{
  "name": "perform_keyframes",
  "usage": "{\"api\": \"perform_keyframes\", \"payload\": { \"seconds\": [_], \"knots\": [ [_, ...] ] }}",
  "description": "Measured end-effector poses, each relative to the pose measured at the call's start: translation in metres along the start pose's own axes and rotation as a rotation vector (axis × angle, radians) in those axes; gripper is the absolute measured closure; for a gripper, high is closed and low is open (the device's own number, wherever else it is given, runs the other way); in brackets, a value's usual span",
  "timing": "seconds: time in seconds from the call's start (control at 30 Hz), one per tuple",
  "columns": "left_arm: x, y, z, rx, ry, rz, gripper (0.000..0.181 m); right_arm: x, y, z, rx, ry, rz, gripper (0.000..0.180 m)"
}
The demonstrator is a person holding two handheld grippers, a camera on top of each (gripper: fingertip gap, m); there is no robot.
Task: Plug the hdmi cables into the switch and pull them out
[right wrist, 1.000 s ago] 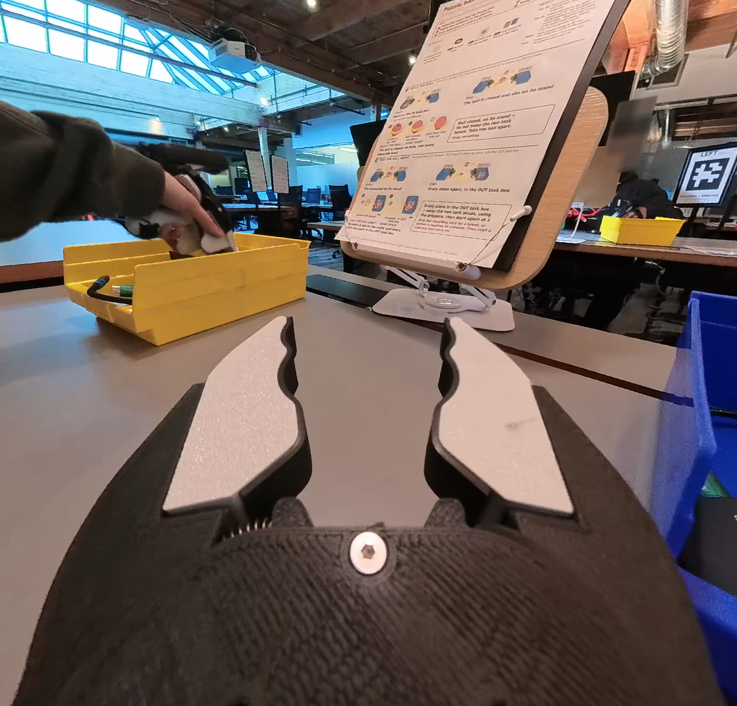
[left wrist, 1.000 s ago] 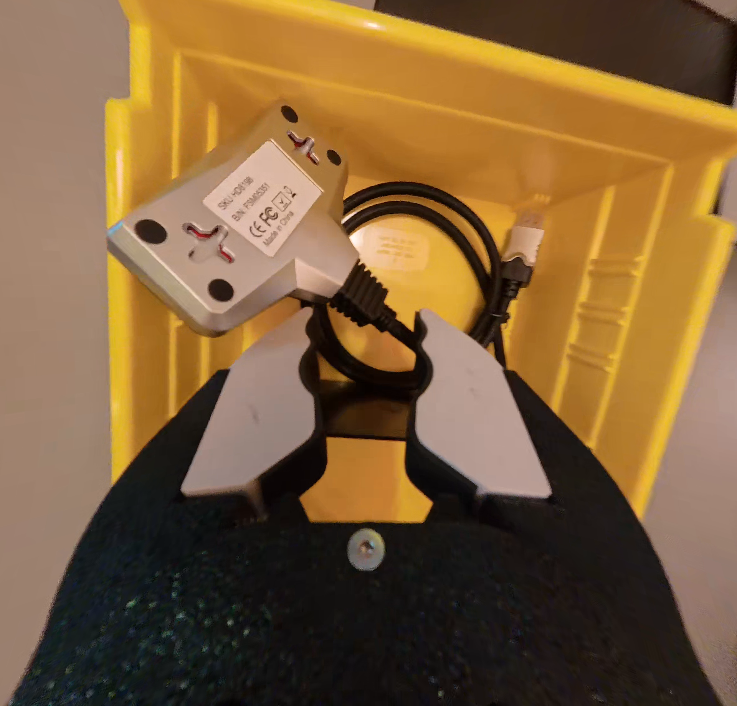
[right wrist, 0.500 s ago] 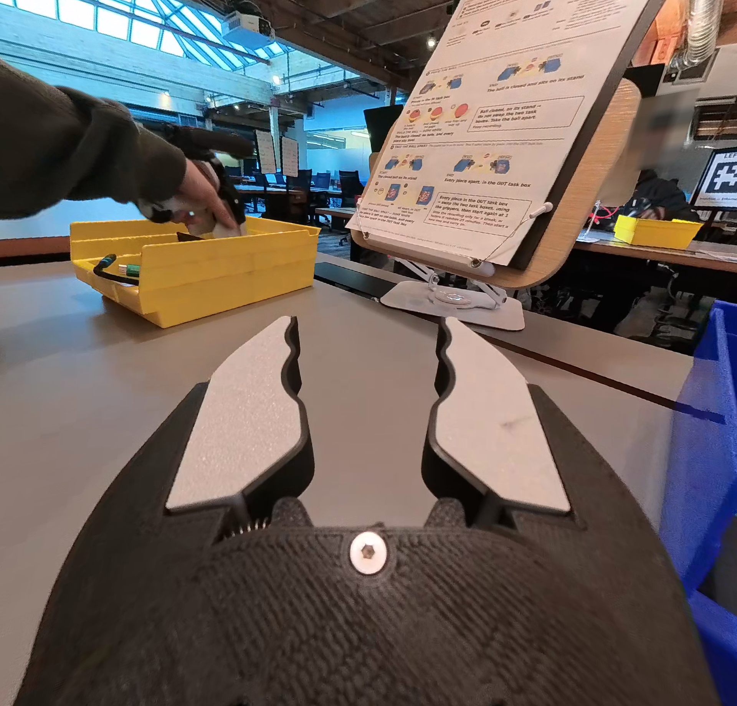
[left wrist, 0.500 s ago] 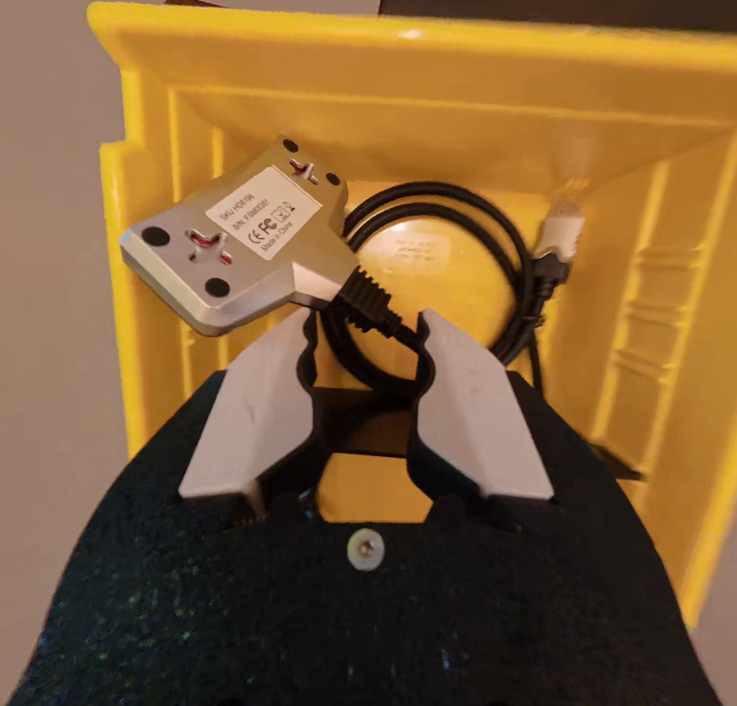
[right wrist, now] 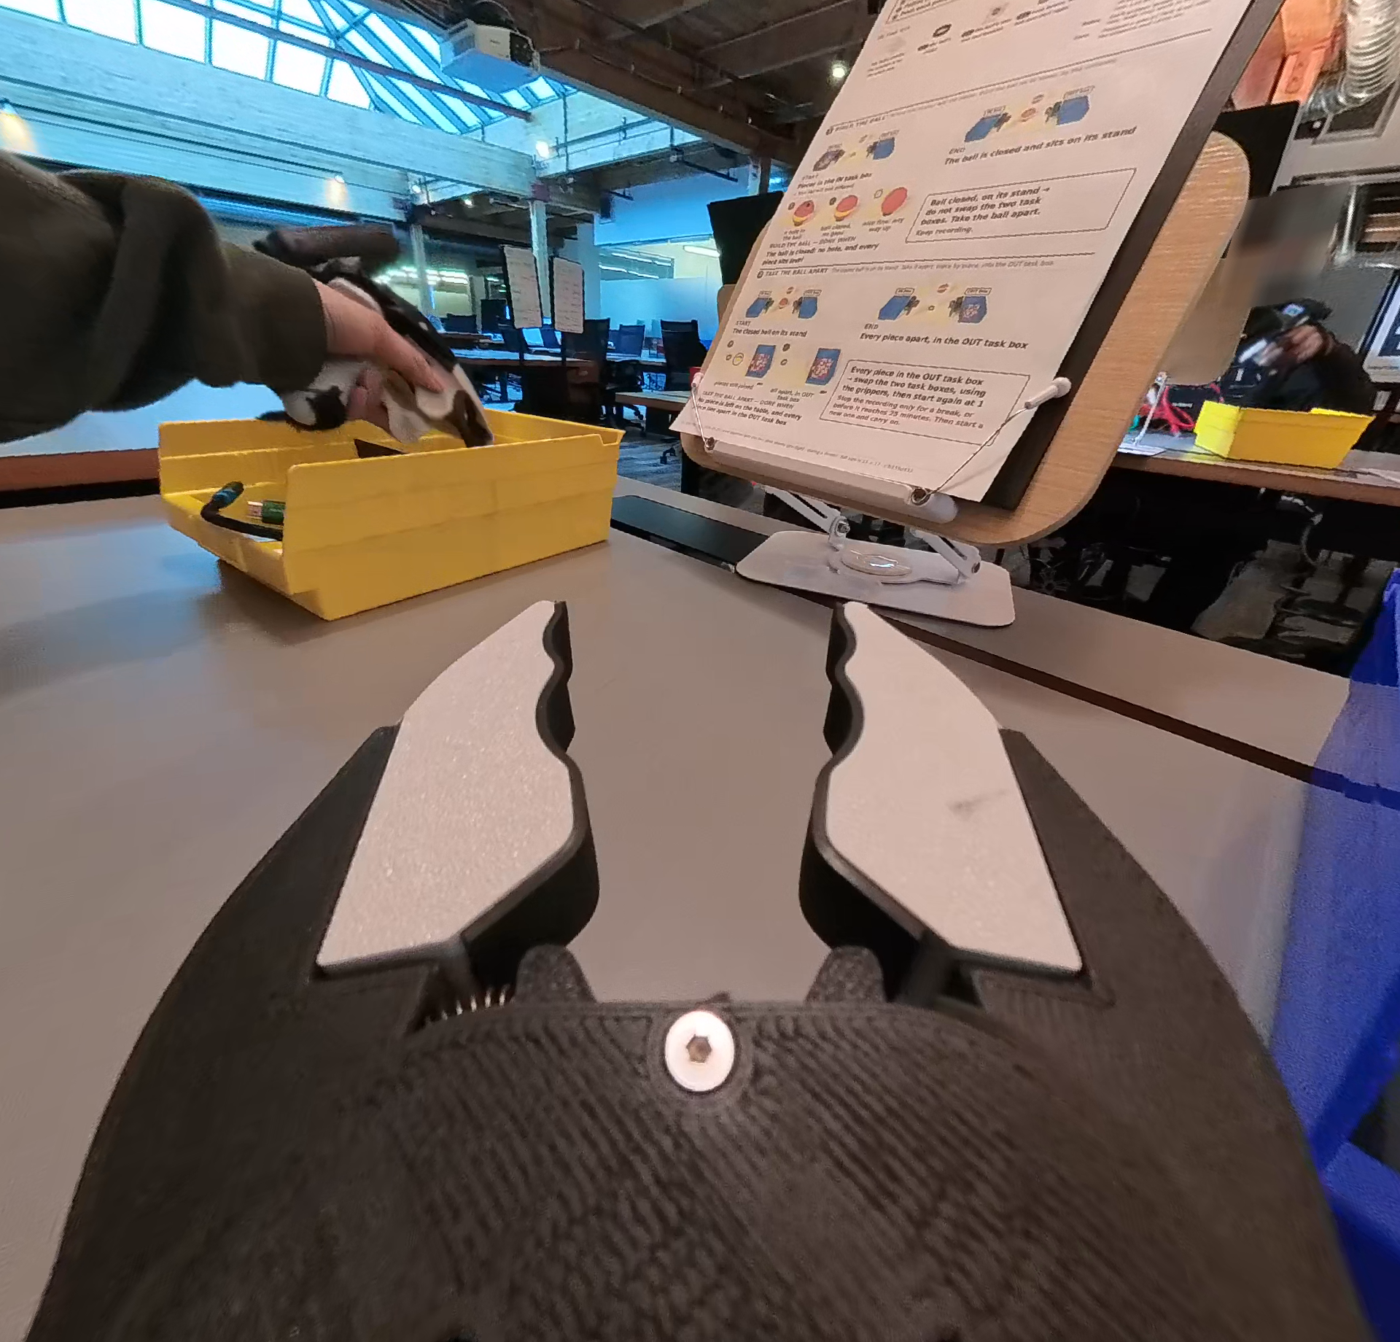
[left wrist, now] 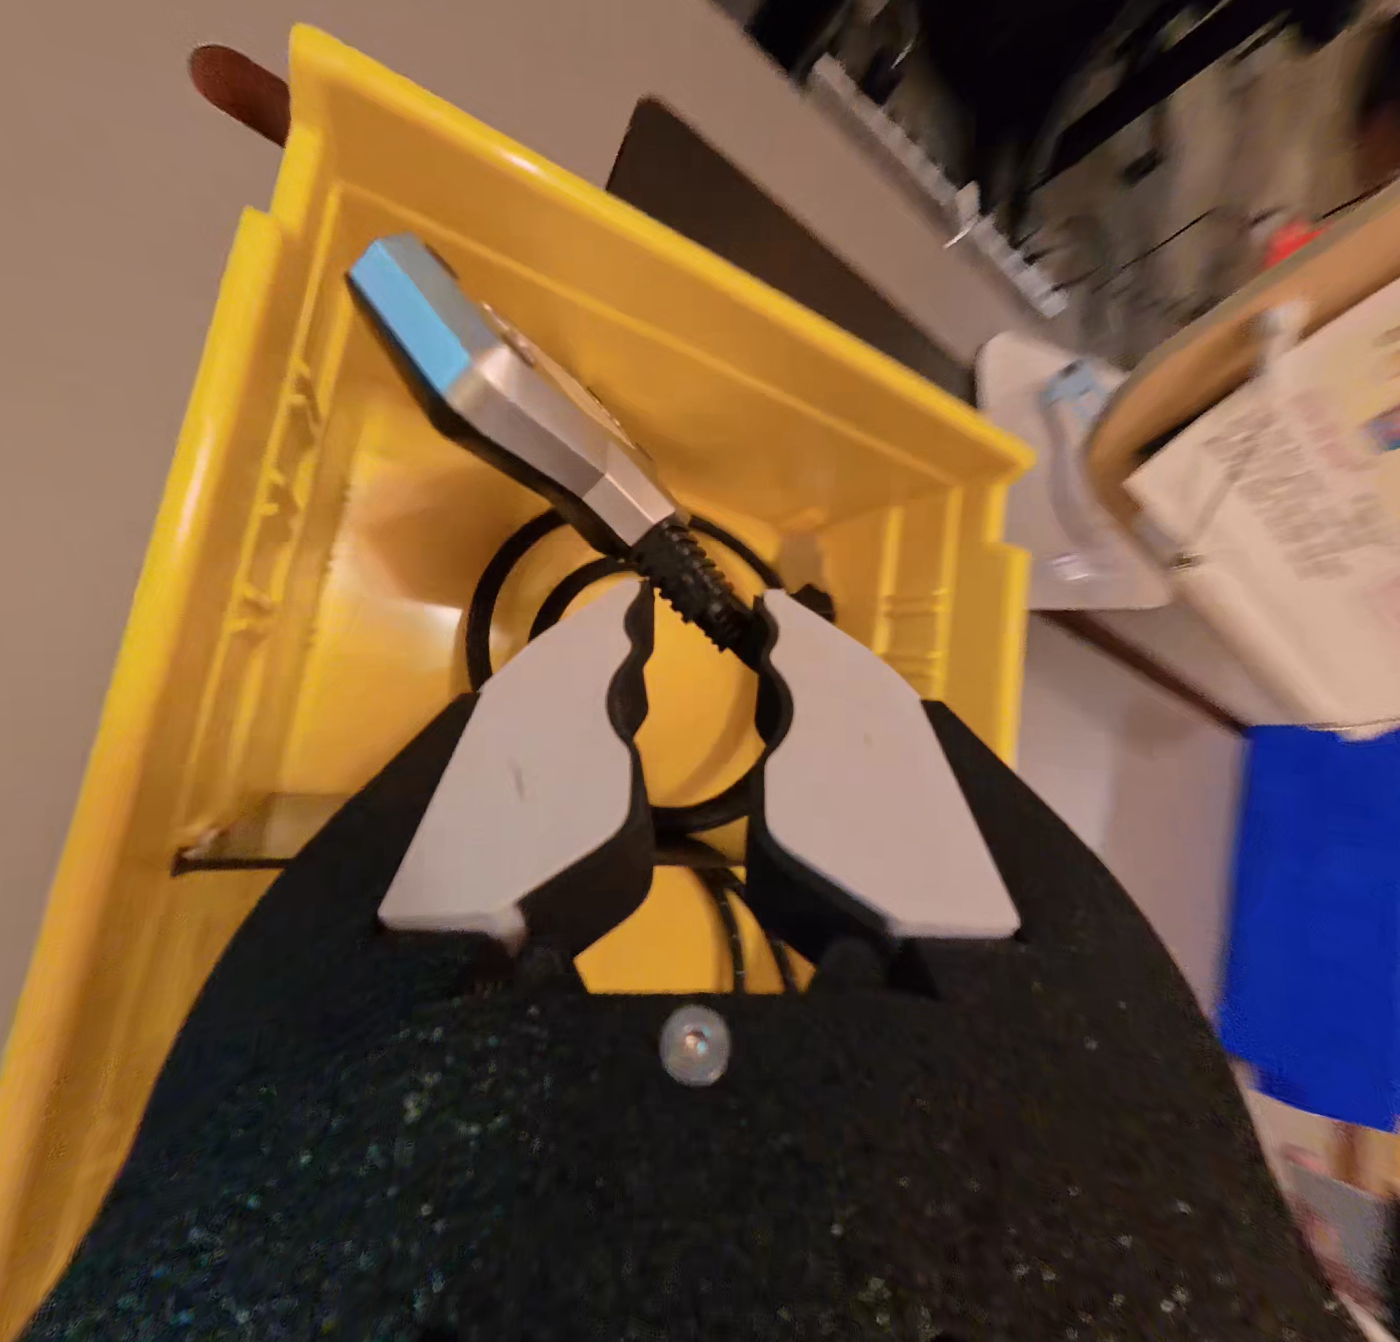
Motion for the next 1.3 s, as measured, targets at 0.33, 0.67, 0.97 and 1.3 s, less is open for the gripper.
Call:
{"api": "perform_keyframes", "payload": {
  "seconds": [0.33,0.67,0.97,1.3],
  "knots": [
    [0.049,-0.103,0.039,0.312,0.119,-0.395,0.164,0.001,-0.001,0.001,0.008,0.009,0.001,0.116],
    [0.239,-0.272,-0.015,0.524,0.745,-0.861,0.171,-0.002,-0.005,0.005,0.051,0.008,0.026,0.115],
    [0.3,-0.277,-0.193,0.379,1.045,-1.329,0.171,-0.024,-0.025,0.086,0.257,0.097,0.189,0.12],
    [0.26,-0.204,-0.326,0.245,1.06,-1.52,0.171,-0.083,-0.033,0.143,0.445,0.072,0.388,0.139]
  ]
}}
Point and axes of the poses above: each gripper's, where its closed fingertips meet, y out along the fingers, z out of its top, x = y × z across the jaws, the point moved 1 cm from there along -y, back along the fingers, and after that the axes turned 7 degrees about z, right-handed, at the moved point
